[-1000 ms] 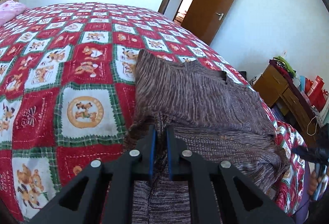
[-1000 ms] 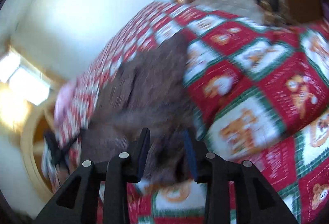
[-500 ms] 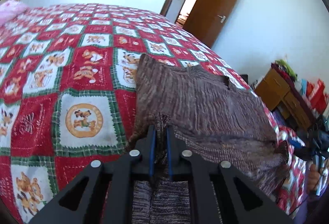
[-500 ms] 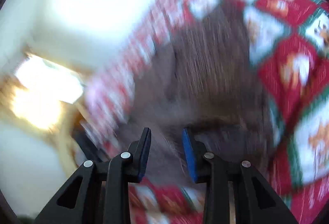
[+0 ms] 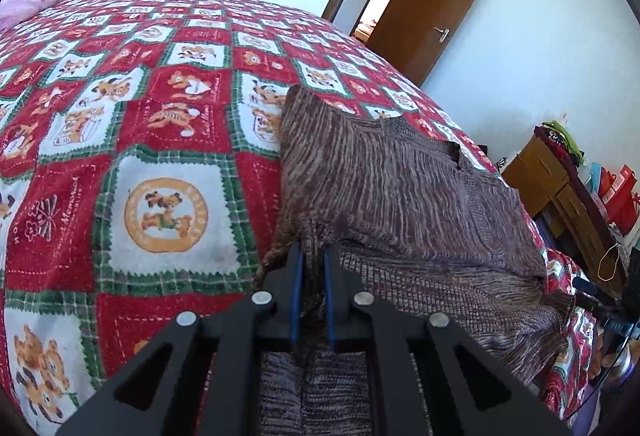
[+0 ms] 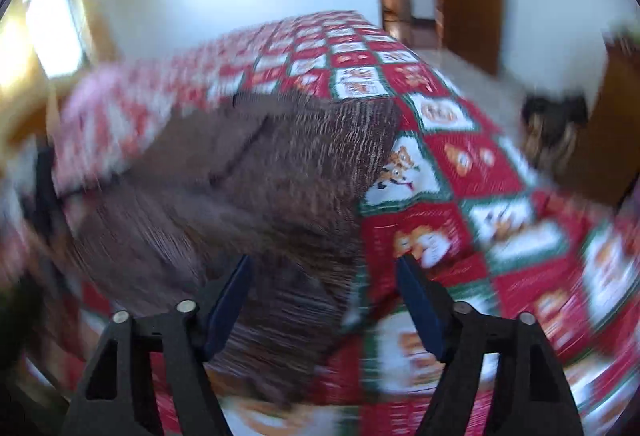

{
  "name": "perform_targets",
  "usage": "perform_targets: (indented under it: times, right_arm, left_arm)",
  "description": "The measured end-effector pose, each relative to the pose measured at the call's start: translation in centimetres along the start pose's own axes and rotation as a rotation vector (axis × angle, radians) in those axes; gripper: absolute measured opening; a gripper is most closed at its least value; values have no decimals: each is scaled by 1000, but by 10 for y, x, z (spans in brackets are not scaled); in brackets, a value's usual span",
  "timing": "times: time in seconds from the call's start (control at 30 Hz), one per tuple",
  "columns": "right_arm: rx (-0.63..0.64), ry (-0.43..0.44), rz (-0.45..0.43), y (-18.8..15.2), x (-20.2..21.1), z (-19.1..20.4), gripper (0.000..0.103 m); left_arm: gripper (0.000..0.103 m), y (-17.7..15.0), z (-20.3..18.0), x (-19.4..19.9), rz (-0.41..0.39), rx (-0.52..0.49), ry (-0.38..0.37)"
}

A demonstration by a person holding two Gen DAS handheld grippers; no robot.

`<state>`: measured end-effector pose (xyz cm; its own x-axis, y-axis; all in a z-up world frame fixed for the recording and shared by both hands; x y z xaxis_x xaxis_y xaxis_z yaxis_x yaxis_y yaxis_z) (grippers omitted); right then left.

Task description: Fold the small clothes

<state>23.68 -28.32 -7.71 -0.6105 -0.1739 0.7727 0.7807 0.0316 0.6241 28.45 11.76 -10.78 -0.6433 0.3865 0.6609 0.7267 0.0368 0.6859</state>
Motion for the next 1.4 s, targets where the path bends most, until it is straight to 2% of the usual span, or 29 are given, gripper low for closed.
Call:
perform_targets:
  times: [0.07, 0.1, 0.17, 0.3, 0.33, 0.37, 0.4, 0.43, 0.5, 0.6, 0.7, 0.8, 0.97, 1.17, 1.4]
  right_arm:
    - [169, -12, 50, -5, -5, 9, 73]
    - [235, -21, 65, -5, -12, 5, 73]
    - [382, -33, 76, -6, -18, 21, 73]
    - [558, 36, 66, 0, -36, 52, 73]
    - [569, 67, 86, 0, -41, 56, 69]
    - [573, 98, 120, 1, -48, 59, 39]
    - [564, 130, 171, -1, -54, 61, 17]
    - [547, 141, 204, -1, -59, 61, 4]
    - [513, 152, 206, -2, -54, 57, 4]
    - [388, 158, 198, -1, -40, 40, 4]
    - [232, 147, 130, 4, -22, 24, 4]
    - [52, 174, 52, 11, -1, 5, 4]
    - [-130, 171, -50, 21, 16, -11, 4]
    - [-196, 139, -115, 36, 18, -7, 4]
    - [-171, 78, -190, 77, 20, -10, 4]
  left_arm:
    - [10, 0, 0, -2, 3, -1, 5]
    - [10, -1, 0, -2, 3, -2, 8]
    - [10, -1, -1, -3, 4, -8, 13]
    - [10, 0, -1, -4, 11, -11, 19]
    - [10, -1, -2, -4, 10, -12, 21]
    - [10, -1, -2, -3, 10, -12, 23]
    - [10, -1, -2, -2, 9, -11, 23]
    - [10, -2, -1, -1, 7, -9, 20]
    - [10, -3, 0, 1, 4, -6, 14]
    - [10, -3, 2, 5, -5, 8, 1]
    - [10, 1, 0, 15, -34, 18, -13]
    - [10, 5, -3, 23, -60, 21, -23]
    - [10, 12, -10, 42, -105, 3, -24]
    - [10, 28, -13, 53, -144, -19, 1]
    - [10, 64, -19, 36, -154, -49, 37]
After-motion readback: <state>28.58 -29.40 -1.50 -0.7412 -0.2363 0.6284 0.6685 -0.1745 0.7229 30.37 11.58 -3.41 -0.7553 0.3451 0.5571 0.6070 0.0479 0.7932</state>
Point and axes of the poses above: each gripper's, at about its wrist camera, not at the fingertips, and x roughly against the way its jaws point, z to its left, y to its top, the point moved 1 cm from there along -x, roughly the way its jaws point, and after that the axes turned 8 degrees about -x, right-handed, at the moved point
